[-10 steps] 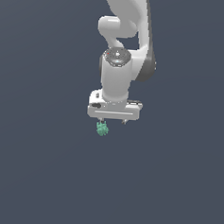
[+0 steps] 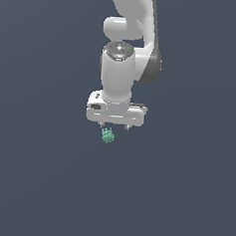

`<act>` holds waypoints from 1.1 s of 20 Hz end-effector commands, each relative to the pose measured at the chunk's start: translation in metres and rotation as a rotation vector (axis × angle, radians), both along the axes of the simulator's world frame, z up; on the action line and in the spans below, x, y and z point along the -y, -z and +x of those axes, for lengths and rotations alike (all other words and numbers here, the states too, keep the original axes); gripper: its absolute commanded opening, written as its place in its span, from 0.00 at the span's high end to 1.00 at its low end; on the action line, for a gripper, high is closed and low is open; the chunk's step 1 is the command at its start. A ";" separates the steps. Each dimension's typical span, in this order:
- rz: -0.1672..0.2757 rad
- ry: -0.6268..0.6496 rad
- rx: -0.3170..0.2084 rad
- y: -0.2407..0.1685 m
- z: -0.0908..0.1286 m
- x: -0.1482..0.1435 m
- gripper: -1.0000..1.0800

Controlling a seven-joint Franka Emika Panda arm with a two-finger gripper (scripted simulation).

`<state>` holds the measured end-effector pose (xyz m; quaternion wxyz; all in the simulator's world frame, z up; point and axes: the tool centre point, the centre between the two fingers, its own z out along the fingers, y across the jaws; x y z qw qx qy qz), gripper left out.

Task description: Pick up the object and move it to a goal position.

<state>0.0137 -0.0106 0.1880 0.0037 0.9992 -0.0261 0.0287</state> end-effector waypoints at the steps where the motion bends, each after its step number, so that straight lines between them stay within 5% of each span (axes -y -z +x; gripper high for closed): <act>1: -0.002 0.007 0.007 -0.003 0.002 0.002 0.04; 12: -0.006 -0.067 -0.005 0.013 -0.005 0.007 0.04; 22: -0.011 -0.257 -0.030 0.051 -0.023 0.023 0.04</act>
